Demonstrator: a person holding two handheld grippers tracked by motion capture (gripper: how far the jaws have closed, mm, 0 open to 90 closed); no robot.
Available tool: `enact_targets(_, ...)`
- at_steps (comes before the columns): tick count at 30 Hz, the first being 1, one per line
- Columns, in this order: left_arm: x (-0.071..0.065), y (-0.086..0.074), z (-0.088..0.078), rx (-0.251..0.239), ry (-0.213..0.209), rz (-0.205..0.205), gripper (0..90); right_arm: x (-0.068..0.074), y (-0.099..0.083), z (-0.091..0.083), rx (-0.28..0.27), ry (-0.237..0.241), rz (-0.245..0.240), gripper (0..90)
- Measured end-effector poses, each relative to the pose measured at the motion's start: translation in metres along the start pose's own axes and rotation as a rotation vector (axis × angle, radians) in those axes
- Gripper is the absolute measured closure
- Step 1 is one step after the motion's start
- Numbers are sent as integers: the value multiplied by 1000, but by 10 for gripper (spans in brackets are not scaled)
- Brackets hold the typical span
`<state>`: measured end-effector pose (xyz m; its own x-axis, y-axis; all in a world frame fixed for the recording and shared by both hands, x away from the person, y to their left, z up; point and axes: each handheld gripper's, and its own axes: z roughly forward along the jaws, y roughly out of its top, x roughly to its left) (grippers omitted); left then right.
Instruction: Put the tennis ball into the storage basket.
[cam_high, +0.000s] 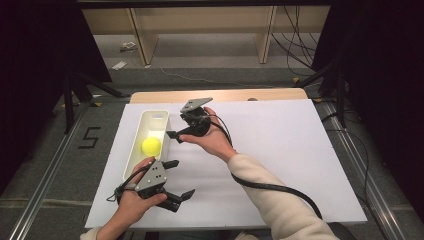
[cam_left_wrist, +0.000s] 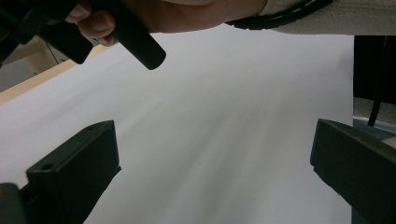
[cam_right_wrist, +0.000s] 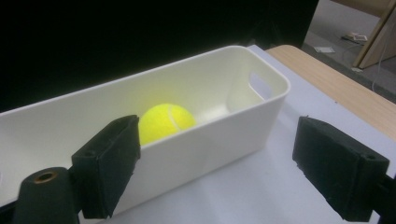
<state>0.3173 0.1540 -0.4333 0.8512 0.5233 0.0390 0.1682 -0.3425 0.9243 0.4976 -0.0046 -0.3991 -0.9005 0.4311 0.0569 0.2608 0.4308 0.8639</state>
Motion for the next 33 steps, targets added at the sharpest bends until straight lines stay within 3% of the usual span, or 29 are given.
enact_targets(12, 0, 0, 0, -2, 2, -3, 7, -11, -10, -26, 1, -46, 6, 157)
enact_targets(33, 0, 0, 0, 2, 4, -5, 7, -33, -42, -62, 7, -119, 63, 156)
